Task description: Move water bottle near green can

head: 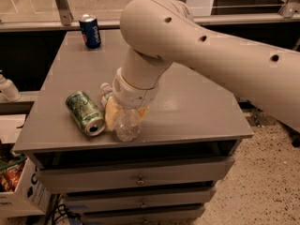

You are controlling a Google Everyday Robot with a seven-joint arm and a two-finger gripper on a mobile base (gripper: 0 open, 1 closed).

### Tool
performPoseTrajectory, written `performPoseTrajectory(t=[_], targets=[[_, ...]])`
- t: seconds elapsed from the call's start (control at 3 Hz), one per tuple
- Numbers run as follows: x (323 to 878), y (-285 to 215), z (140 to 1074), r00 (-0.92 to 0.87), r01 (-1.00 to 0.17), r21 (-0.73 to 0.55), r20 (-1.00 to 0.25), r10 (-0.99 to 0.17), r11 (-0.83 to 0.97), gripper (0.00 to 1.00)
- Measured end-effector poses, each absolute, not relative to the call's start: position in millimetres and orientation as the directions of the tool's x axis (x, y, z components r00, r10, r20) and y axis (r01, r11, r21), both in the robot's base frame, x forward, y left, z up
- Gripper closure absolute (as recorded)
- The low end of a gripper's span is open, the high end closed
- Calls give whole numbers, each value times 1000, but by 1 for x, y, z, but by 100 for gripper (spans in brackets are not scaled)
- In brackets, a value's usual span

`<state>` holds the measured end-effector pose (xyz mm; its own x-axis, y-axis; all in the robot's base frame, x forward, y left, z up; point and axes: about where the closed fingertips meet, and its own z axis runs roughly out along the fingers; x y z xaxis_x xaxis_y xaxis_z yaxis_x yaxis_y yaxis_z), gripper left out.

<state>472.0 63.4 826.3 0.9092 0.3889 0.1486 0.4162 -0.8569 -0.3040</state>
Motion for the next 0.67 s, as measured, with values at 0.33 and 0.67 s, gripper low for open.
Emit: performPoseTrajectory(t=[0.33,0.67], targets=[[465,61,826,905,426,-300,135,404,-853,100],[460,60,824,901,434,-294,121,417,-851,81]])
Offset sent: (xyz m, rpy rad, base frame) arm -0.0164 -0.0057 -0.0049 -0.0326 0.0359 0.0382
